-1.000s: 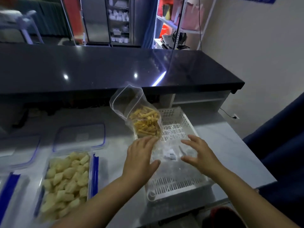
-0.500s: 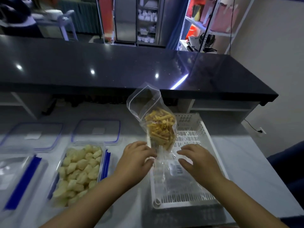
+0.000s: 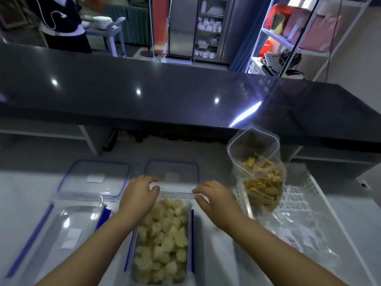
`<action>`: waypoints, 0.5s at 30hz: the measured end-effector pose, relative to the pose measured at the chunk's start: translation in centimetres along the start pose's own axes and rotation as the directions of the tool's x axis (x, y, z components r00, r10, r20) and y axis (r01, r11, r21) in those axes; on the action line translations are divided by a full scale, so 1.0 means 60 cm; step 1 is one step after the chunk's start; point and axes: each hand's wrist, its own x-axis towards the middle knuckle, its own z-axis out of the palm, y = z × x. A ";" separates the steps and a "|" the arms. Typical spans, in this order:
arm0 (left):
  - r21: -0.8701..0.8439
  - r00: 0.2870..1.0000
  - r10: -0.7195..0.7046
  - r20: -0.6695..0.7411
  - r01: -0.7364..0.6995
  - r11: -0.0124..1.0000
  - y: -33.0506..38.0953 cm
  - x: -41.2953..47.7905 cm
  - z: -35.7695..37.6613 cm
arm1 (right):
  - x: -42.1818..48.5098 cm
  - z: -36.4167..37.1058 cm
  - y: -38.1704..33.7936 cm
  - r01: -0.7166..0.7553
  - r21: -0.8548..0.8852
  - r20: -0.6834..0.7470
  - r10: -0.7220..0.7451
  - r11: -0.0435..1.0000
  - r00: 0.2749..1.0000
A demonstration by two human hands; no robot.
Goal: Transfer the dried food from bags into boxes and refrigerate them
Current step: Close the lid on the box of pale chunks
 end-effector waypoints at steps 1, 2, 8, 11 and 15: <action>0.001 1.000 -0.016 0.025 0.016 1.000 -0.014 0.013 -0.001 | 0.020 0.016 0.000 -0.098 -0.019 0.074 0.100 0.995 0.992; 0.001 0.998 -0.029 0.057 0.029 1.000 -0.026 0.026 0.000 | 0.038 0.030 0.001 -0.188 -0.052 0.135 0.194 0.981 0.972; 0.046 0.974 -0.088 0.211 0.080 0.996 -0.058 0.077 0.011 | 0.092 0.092 0.005 -0.565 -0.128 0.189 0.579 0.815 0.793; -0.029 0.969 -0.162 0.189 0.171 0.985 -0.062 0.090 0.008 | 0.103 0.105 0.002 -0.660 -0.041 0.129 0.659 0.750 0.741; -0.099 0.947 -0.187 0.263 0.219 0.971 -0.063 0.093 0.002 | 0.108 0.114 0.004 -0.752 0.147 0.083 0.750 0.642 0.657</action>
